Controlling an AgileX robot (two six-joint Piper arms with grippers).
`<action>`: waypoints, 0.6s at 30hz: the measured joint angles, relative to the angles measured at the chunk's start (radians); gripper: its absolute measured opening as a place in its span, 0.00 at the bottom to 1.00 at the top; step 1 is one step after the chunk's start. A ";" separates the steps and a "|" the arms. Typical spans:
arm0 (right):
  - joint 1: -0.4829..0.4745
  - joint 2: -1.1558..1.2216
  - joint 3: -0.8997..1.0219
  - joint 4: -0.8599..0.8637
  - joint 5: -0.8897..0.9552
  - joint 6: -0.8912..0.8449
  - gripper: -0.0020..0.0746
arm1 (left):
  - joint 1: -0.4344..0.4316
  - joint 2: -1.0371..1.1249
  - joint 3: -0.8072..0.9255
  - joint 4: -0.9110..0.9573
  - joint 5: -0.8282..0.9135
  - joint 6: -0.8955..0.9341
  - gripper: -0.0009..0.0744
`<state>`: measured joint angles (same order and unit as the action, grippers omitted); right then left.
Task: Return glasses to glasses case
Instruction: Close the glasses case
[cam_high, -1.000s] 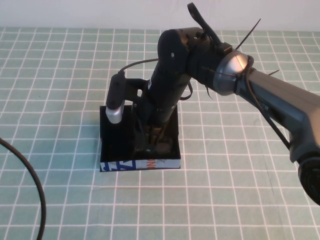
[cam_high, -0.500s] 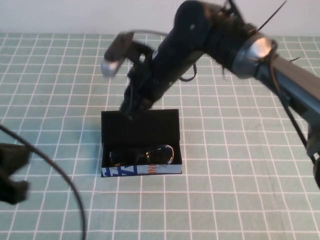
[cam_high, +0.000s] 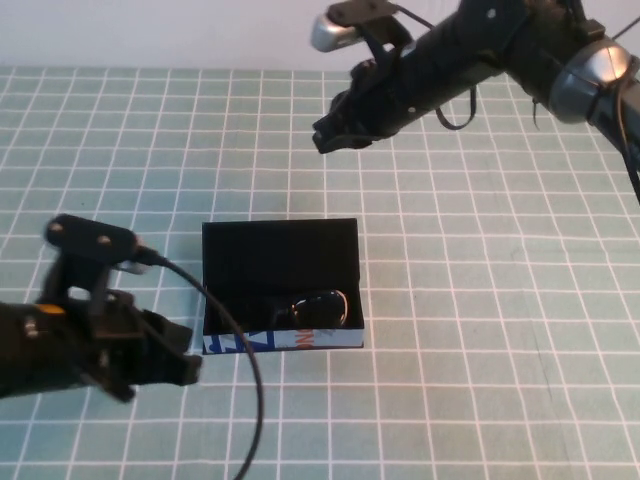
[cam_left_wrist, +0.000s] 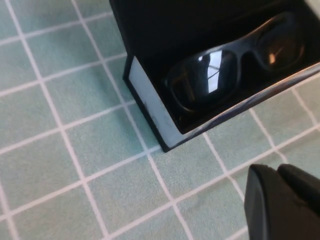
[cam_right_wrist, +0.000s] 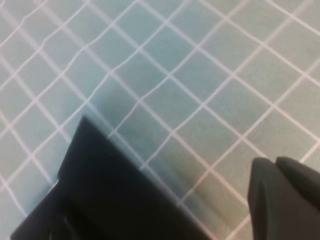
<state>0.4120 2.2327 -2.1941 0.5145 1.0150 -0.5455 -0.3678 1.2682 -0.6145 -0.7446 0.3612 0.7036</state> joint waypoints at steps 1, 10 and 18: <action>-0.014 0.011 0.000 0.022 -0.002 0.002 0.01 | -0.010 0.033 0.000 -0.032 -0.020 0.027 0.01; -0.048 0.141 0.000 0.164 -0.042 -0.011 0.01 | -0.108 0.268 -0.037 -0.368 -0.133 0.394 0.01; -0.048 0.224 0.000 0.195 -0.013 -0.020 0.01 | -0.127 0.399 -0.135 -0.441 -0.189 0.559 0.01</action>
<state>0.3640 2.4567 -2.1941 0.7099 1.0019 -0.5651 -0.4949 1.6669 -0.7500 -1.1854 0.1718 1.2629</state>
